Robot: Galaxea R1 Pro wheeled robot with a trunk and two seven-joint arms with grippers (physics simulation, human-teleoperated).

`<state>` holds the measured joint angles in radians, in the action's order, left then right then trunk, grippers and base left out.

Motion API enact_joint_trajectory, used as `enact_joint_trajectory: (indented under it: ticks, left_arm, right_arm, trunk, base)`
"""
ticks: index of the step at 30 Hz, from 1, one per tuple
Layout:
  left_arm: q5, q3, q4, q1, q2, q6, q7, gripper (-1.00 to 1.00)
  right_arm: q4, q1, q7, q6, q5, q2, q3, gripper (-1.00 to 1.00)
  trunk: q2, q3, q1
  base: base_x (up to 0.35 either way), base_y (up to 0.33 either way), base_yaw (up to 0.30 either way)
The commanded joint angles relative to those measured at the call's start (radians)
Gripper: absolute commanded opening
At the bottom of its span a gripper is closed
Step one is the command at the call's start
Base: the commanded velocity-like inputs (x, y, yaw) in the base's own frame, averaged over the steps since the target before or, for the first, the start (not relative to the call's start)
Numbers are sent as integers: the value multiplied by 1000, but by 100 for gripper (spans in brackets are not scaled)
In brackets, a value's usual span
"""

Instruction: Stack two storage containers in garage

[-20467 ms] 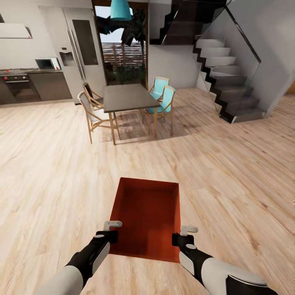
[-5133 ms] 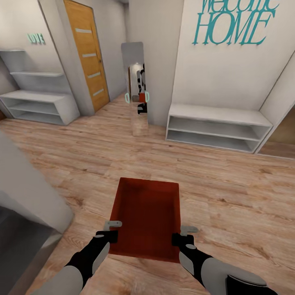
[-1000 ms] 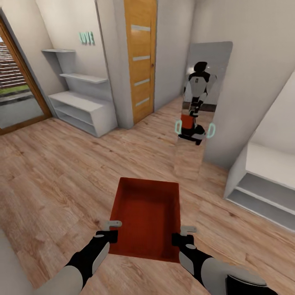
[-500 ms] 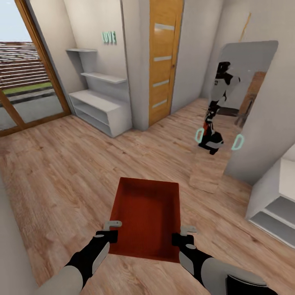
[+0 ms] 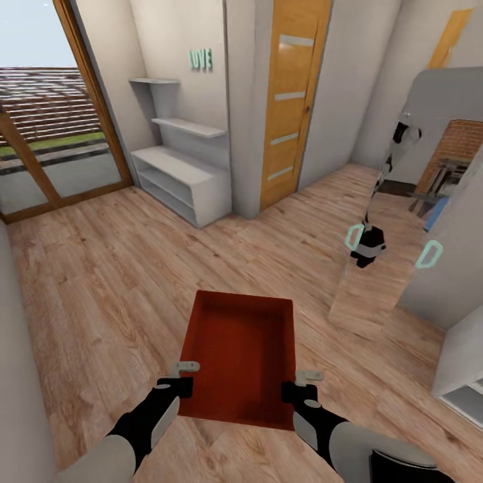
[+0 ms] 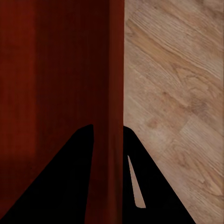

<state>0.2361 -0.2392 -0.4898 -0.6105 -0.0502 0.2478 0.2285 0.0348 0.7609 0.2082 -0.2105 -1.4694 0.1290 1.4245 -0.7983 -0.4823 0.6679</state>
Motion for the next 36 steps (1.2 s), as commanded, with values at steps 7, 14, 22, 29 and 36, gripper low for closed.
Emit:
enact_joint_trajectory:
  ticks: [7,14,22,29,36]
  left_arm:
    - [0,24,-15,-2,27,5,14,-100]
    - [0,24,-15,-2,27,5,14,-100]
    - [0,24,-15,-2,27,5,14,-100]
    - [0,24,-15,-2,27,5,14,-100]
    - [0,24,-15,-2,27,5,14,-100]
  right_arm:
    - [-13,0,3,0,-11,-11,36,-100]
    - [-13,0,3,0,-11,-11,36,-100]
    - [-13,0,3,0,-11,-11,36,-100]
    - [-13,0,3,0,-11,-11,36,-100]
    - [-13,0,4,0,-11,-11,36,-100]
  trunk:
    - [-1,-1,1]
    - [-1,-1,1]
    - [-1,-1,1]
    - [-1,-1,1]
    - [-1,-1,1]
  base:
    - [320,0,4]
    - [320,0,0]
    - [320,0,0]
    - [320,0,0]
    - [320,0,0]
